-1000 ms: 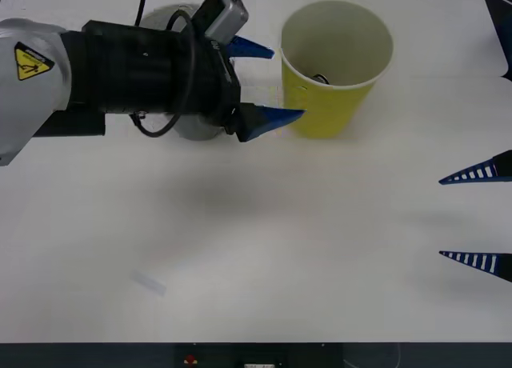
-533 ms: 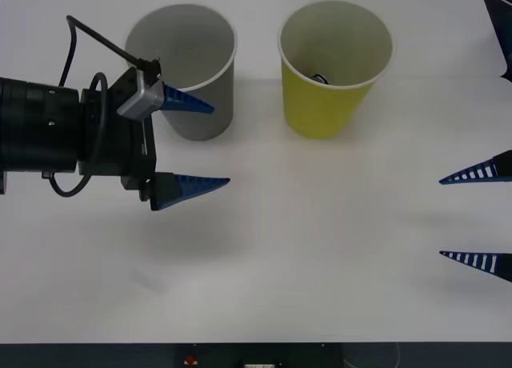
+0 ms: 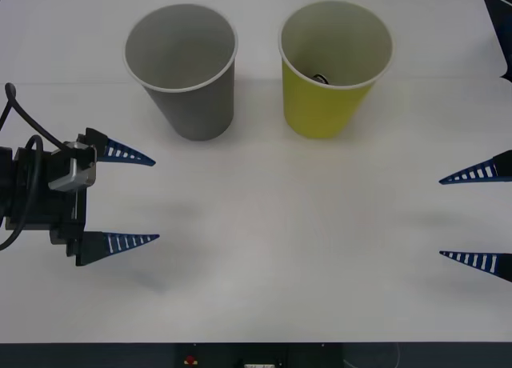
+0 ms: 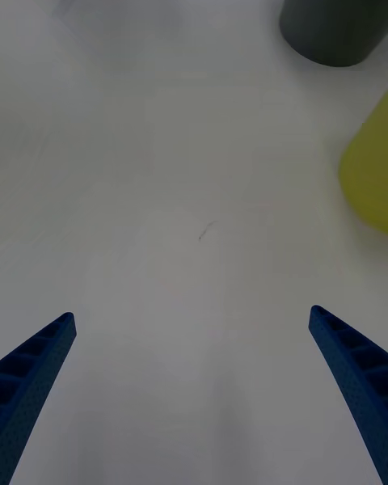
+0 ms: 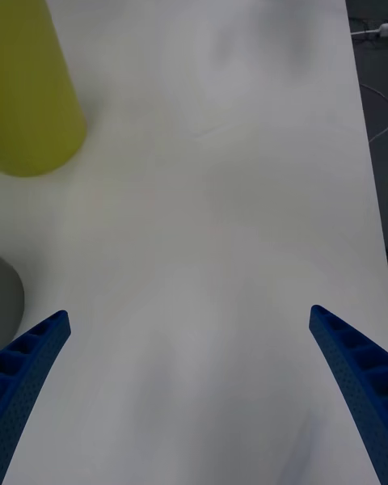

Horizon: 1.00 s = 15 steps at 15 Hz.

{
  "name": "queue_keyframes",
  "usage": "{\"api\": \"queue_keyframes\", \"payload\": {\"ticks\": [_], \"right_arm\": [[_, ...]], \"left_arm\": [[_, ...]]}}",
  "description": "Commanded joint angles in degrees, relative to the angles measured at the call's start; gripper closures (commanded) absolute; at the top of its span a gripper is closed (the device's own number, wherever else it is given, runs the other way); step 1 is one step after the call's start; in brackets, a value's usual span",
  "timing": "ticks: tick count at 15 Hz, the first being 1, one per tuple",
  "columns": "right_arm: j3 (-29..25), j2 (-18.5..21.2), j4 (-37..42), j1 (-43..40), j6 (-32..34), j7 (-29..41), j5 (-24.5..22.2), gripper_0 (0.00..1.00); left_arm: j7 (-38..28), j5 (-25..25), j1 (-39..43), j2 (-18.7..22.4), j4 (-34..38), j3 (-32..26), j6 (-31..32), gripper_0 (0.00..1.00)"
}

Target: Put the can into the green bin and the plastic bottle into the gray bin

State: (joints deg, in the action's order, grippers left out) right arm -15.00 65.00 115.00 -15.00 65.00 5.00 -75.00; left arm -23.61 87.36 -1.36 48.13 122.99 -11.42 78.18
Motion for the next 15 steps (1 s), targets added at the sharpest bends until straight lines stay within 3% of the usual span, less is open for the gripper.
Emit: {"api": "queue_keyframes", "payload": {"ticks": [1, 10, 15], "right_arm": [[0.00, 0.00, 0.00, 0.00, 0.00, 0.00, 0.00, 0.00], [0.00, 0.00, 0.00, 0.00, 0.00, 0.00, 0.00, 0.00], [0.00, 0.00, 0.00, 0.00, 0.00, 0.00, 0.00, 0.00]], "left_arm": [[1.72, 0.09, 3.39, 0.03, -0.03, -2.20, 0.48, 0.00], [3.39, -1.23, 7.69, 0.12, -0.29, -9.06, 4.61, 0.00], [3.48, -1.23, 7.69, 0.12, -0.29, -9.32, 5.05, 0.00]]}}
